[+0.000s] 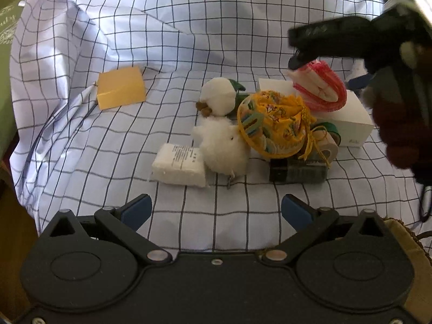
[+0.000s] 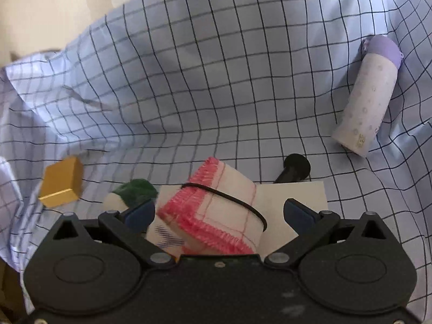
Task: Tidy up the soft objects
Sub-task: 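Grasp the yellow embroidered pouch with the left tool while the right tool grasps the red-white cloth bundle, then carry the yellow pouch into the basket with the left tool while the right tool drops the cloth bundle in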
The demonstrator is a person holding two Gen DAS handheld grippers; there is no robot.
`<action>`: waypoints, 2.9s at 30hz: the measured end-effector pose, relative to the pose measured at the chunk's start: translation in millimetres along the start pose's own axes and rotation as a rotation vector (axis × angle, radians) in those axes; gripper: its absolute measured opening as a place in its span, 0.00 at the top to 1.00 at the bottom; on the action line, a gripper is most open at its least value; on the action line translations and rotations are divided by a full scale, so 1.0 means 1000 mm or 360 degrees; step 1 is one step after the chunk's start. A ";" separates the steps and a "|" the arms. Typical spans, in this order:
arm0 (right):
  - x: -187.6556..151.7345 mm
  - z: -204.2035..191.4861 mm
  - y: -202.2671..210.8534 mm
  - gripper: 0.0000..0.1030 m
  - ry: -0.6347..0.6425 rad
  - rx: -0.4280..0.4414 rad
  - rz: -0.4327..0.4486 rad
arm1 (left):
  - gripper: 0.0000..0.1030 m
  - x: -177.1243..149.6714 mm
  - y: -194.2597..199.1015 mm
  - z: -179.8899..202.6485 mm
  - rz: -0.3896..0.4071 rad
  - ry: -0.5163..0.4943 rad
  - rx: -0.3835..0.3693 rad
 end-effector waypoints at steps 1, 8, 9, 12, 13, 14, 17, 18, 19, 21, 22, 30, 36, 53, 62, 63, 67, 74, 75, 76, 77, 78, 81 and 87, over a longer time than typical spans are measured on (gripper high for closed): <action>-0.001 0.001 -0.003 0.14 -0.0001 -0.0003 -0.0008 | 0.04 0.001 0.000 0.000 0.0007 -0.0009 -0.0003; -0.001 0.004 0.010 0.22 -0.0015 0.0101 0.0049 | 0.04 0.018 -0.002 0.010 0.0064 -0.0091 -0.0033; 0.000 0.006 0.014 0.22 -0.0027 0.0105 0.0061 | 0.04 0.021 -0.003 0.013 0.0075 -0.0103 -0.0044; 0.003 0.018 0.029 0.22 -0.0080 0.0108 0.0107 | 0.04 0.027 -0.005 0.023 0.0105 -0.0146 -0.0062; 0.004 0.023 0.036 0.22 -0.0099 0.0112 0.0127 | 0.04 0.030 -0.007 0.027 0.0115 -0.0162 -0.0068; 0.004 0.028 0.042 0.22 -0.0115 0.0111 0.0145 | 0.04 0.032 -0.009 0.030 0.0122 -0.0172 -0.0072; 0.006 0.040 0.059 0.22 -0.0141 0.0089 0.0198 | 0.04 0.040 -0.017 0.040 0.0137 -0.0184 -0.0074; 0.006 0.044 0.065 0.22 -0.0150 0.0078 0.0213 | 0.04 0.042 -0.020 0.041 0.0137 -0.0176 -0.0076; 0.005 0.047 0.071 0.22 -0.0159 0.0072 0.0225 | 0.04 0.045 -0.024 0.043 0.0132 -0.0166 -0.0076; 0.003 0.053 0.084 0.22 -0.0175 0.0070 0.0249 | 0.04 0.051 -0.033 0.048 0.0122 -0.0157 -0.0067; 0.002 0.056 0.090 0.22 -0.0179 0.0071 0.0255 | 0.04 0.052 -0.036 0.049 0.0119 -0.0161 -0.0056; -0.020 0.067 0.125 0.22 -0.0193 0.0079 0.0248 | 0.14 0.047 -0.070 0.064 0.0007 -0.0237 0.0029; -0.042 0.072 0.161 0.22 -0.0200 0.0050 0.0269 | 0.35 0.050 -0.065 0.061 0.0005 -0.0125 -0.0028; -0.090 0.085 0.296 0.22 -0.0245 0.0043 0.0502 | 0.35 0.027 0.111 0.103 0.0275 -0.0230 -0.0200; -0.118 0.065 0.339 0.22 -0.0181 0.0103 0.0586 | 0.35 -0.014 0.137 0.091 0.0159 -0.0121 -0.0244; -0.120 0.063 0.342 0.22 -0.0176 0.0110 0.0592 | 0.35 -0.021 0.137 0.091 0.0137 -0.0112 -0.0250; -0.130 0.056 0.353 0.22 -0.0166 0.0148 0.0603 | 0.35 -0.045 0.138 0.093 0.0047 -0.0084 -0.0280; -0.140 0.056 0.355 0.22 -0.0190 0.0191 0.0567 | 0.35 -0.070 0.131 0.092 -0.0046 -0.0027 -0.0289; -0.142 0.058 0.354 0.22 -0.0202 0.0186 0.0555 | 0.35 -0.073 0.131 0.091 -0.0046 -0.0024 -0.0286; -0.143 0.061 0.352 0.22 -0.0216 0.0181 0.0544 | 0.35 -0.074 0.129 0.090 -0.0049 -0.0019 -0.0278; -0.145 0.063 0.351 0.22 -0.0226 0.0177 0.0535 | 0.35 -0.075 0.129 0.089 -0.0048 -0.0017 -0.0274; -0.146 0.066 0.350 0.22 -0.0237 0.0171 0.0529 | 0.35 -0.077 0.129 0.088 -0.0045 -0.0016 -0.0272; -0.150 0.073 0.345 0.22 -0.0264 0.0150 0.0516 | 0.35 -0.082 0.129 0.085 -0.0049 -0.0008 -0.0262; -0.158 0.086 0.335 0.22 -0.0314 0.0108 0.0473 | 0.35 -0.090 0.121 0.081 -0.0088 0.0025 -0.0244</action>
Point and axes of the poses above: each gripper's, at about its wrist camera, not at the fingertips, and y roughly against the way its jaws point, z to its right, x to its top, the point moved 9 cm from there along -y, roughly the way its jaws point, and after that the axes turned 2 degrees about z, right-handed, at the moved point
